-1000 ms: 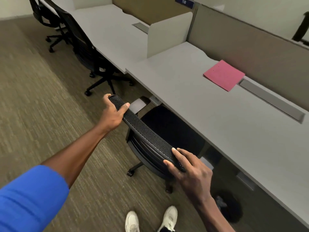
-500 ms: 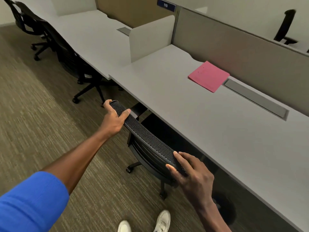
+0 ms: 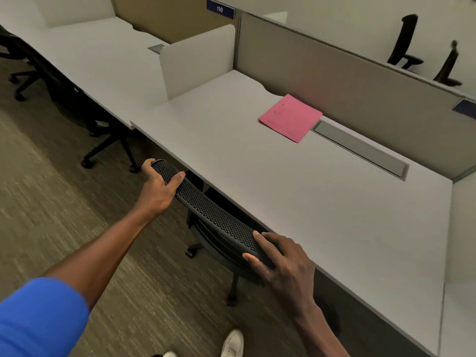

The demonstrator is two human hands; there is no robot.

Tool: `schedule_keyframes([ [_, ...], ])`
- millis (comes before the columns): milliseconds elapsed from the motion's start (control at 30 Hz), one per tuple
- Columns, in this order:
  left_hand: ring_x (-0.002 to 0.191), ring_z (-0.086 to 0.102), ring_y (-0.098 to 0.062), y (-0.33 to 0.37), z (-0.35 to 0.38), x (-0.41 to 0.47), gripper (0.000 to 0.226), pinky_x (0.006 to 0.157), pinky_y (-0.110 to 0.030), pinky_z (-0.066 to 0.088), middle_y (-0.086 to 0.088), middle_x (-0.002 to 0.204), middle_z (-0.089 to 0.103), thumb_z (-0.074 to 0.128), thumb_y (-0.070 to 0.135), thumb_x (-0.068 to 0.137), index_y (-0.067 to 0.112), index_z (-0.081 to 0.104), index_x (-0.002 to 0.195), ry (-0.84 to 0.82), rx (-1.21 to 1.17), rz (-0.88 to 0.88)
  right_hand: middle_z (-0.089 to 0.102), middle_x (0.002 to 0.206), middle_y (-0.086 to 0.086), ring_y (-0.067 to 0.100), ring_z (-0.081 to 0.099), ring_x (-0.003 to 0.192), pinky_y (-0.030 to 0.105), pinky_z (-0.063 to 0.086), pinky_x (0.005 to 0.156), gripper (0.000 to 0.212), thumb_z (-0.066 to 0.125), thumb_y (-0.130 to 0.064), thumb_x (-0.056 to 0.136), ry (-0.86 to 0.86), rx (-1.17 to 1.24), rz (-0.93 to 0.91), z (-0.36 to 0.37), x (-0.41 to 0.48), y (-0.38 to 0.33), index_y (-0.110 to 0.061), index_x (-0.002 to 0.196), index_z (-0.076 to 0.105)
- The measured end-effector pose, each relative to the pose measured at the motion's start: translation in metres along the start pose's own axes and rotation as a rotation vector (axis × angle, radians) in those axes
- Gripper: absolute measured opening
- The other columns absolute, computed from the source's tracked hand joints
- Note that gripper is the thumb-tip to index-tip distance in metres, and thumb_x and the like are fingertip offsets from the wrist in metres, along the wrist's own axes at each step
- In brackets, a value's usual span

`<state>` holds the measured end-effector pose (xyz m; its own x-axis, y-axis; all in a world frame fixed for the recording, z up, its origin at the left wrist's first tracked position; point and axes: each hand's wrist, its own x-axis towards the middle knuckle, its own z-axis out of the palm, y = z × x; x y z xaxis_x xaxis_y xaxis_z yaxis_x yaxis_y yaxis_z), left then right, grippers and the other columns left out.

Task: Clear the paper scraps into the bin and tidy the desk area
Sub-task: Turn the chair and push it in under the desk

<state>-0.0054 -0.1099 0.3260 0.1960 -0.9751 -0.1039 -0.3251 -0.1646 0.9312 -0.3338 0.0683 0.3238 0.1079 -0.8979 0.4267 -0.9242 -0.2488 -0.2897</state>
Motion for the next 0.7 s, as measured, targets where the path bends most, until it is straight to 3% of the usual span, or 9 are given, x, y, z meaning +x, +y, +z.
schedule_keyframes([
  [100,0.1,0.071,-0.028,0.003,0.013,0.003,0.079,0.095,-0.052,0.06,0.006,0.102,0.066,0.072,0.058,0.088,0.032,0.019,0.141,0.008,0.019,0.009,0.072,0.123,-0.011,0.009,0.067,0.106,0.021,0.046,0.081,0.053,0.062,-0.069,0.094,0.003,-0.009,-0.006,0.0,0.003,0.015,-0.038,0.136,0.068],
  [233,0.101,0.066,-0.033,0.012,0.026,0.007,0.074,0.095,-0.059,0.058,-0.009,0.109,0.063,0.07,0.056,0.093,0.034,0.016,0.139,0.002,0.057,0.005,0.071,0.125,-0.01,0.01,0.066,0.107,0.018,0.039,0.081,0.052,0.062,-0.068,0.095,0.014,-0.022,-0.005,0.0,0.007,0.03,-0.038,0.138,0.066],
  [367,0.108,0.069,-0.041,0.022,0.034,0.012,0.077,0.099,-0.061,0.058,-0.01,0.11,0.065,0.068,0.046,0.099,0.027,0.013,0.148,-0.029,0.044,0.016,0.07,0.125,-0.009,0.011,0.065,0.108,0.022,0.045,0.081,0.052,0.062,-0.067,0.096,0.042,-0.06,-0.008,0.005,0.01,0.035,-0.038,0.14,0.064],
  [433,0.118,0.066,-0.042,0.024,0.033,0.016,0.081,0.106,-0.061,0.055,-0.02,0.128,0.062,0.065,0.046,0.101,0.022,0.01,0.155,-0.058,0.088,0.038,0.071,0.123,-0.008,0.012,0.065,0.107,0.025,0.047,0.081,0.053,0.063,-0.066,0.096,0.063,-0.087,-0.006,0.009,0.012,0.033,-0.037,0.14,0.065],
  [500,0.145,0.046,-0.037,0.02,0.03,0.022,0.086,0.123,-0.062,0.039,-0.024,0.167,0.027,0.058,0.051,0.103,0.017,0.007,0.165,-0.067,0.237,0.108,0.073,0.12,-0.006,0.014,0.065,0.105,0.03,0.05,0.08,0.055,0.064,-0.067,0.094,0.08,-0.117,0.001,0.013,0.013,0.031,-0.035,0.139,0.066],
  [567,0.165,0.01,-0.036,0.016,0.025,0.027,0.089,0.132,-0.061,0.016,-0.011,0.178,-0.014,0.047,0.058,0.103,0.017,0.005,0.17,-0.026,0.436,0.273,0.074,0.115,-0.005,0.015,0.065,0.101,0.032,0.05,0.078,0.056,0.064,-0.067,0.094,0.104,-0.144,0.031,0.016,0.013,0.03,-0.033,0.138,0.067],
  [633,0.167,-0.008,-0.034,0.012,0.019,0.036,0.087,0.13,-0.059,0.009,-0.005,0.178,-0.023,0.04,0.06,0.101,0.017,0.011,0.17,-0.005,0.592,0.445,0.074,0.108,-0.004,0.017,0.065,0.096,0.033,0.048,0.075,0.053,0.062,-0.066,0.096,0.137,-0.143,0.079,0.017,0.014,0.03,-0.031,0.135,0.069],
  [700,0.168,-0.012,-0.03,0.009,0.014,0.046,0.079,0.131,-0.06,0.011,-0.003,0.18,-0.015,0.036,0.062,0.1,0.019,0.028,0.166,-0.043,0.657,0.539,0.075,0.105,-0.003,0.017,0.065,0.094,0.033,0.047,0.074,0.051,0.061,-0.065,0.097,0.163,-0.158,0.103,0.019,0.012,0.028,-0.029,0.132,0.071],
])
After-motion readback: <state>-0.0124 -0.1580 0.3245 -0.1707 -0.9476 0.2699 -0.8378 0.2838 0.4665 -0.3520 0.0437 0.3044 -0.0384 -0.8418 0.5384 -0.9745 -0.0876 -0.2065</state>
